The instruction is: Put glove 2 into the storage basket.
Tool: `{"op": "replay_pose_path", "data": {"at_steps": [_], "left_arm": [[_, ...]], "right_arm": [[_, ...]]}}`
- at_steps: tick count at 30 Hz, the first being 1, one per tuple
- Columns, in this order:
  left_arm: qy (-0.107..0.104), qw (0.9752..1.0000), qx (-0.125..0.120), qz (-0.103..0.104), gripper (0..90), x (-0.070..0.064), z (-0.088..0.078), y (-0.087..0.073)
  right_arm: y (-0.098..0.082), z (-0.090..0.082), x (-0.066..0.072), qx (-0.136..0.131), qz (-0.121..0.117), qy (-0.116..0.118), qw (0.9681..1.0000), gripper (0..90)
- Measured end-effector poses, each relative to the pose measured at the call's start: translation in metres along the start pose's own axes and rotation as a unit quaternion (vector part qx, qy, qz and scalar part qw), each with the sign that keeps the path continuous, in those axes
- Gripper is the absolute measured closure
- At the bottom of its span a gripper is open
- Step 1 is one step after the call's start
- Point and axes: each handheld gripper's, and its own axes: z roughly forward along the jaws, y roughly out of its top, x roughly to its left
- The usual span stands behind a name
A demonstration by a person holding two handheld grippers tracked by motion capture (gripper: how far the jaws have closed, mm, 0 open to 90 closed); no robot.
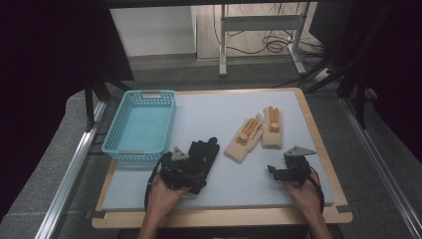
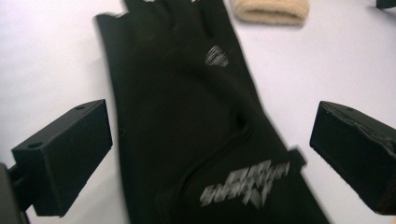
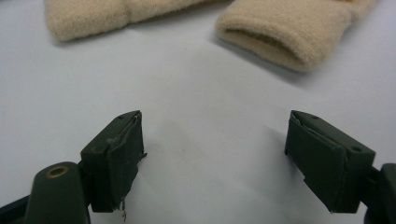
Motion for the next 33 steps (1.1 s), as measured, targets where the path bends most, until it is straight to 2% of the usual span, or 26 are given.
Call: {"op": "replay_pose_path", "data": {"at_steps": [4, 8, 11, 13, 14, 15, 18, 21, 22, 24, 27, 33], "left_arm": [[0.038, 0.9989, 0.022, 0.016, 0.0, -0.008, 0.018, 0.008], [0.08, 0.9957, 0.044, 0.011, 0.0, -0.004, 0.03, 0.009], [0.077, 0.9956, 0.052, -0.011, 0.0, 0.005, 0.033, 0.006], [0.074, 0.9957, 0.053, -0.016, 0.0, 0.009, 0.034, 0.005], [0.051, 0.9967, 0.056, -0.031, 0.0, 0.013, 0.036, 0.003], [0.042, 0.9968, 0.06, -0.031, 0.0, 0.012, 0.037, 0.003], [0.051, 0.9962, 0.071, -0.008, 0.0, 0.002, 0.039, 0.004], [0.05, 0.9959, 0.075, -0.009, 0.2, 0.004, 0.039, 0.006], [0.051, 0.9959, 0.074, -0.013, 2.7, 0.005, 0.038, 0.006], [0.052, 0.9958, 0.075, -0.01, 10.1, 0.008, 0.035, 0.007], [0.056, 0.9957, 0.073, -0.004, 27.0, 0.01, 0.028, 0.008], [0.053, 0.9963, 0.067, 0.012, 56.9, 0.006, 0.022, 0.007]], "right_arm": [[0.0, 0.0, 0.0, 0.0, 0.0, 0.0, 1.0, 19.0], [0.0, 0.0, 0.0, 0.0, 0.0, 0.0, 1.0, 19.0], [0.0, 0.0, 0.0, 0.0, 0.0, 0.0, 1.0, 19.0], [0.0, 0.0, 0.0, 0.0, 0.0, 0.0, 1.0, 19.0], [0.0, 0.0, 0.0, 0.0, 0.0, 0.0, 1.0, 19.0], [0.0, 0.0, 0.0, 0.0, 0.0, 0.0, 1.0, 19.0], [0.0, 0.0, 0.0, 0.0, 0.0, 0.0, 1.0, 19.0], [0.0, 0.0, 0.0, 0.0, 0.0, 0.0, 1.0, 19.0], [0.0, 0.0, 0.0, 0.0, 0.0, 0.0, 1.0, 19.0], [0.0, 0.0, 0.0, 0.0, 0.0, -0.001, 1.0, 19.0], [0.0, 0.0, 0.0, 0.0, 0.0, 0.0, 1.0, 19.0], [0.0, 0.0, 0.0, 0.0, 0.0, 0.0, 1.0, 19.0]]}}
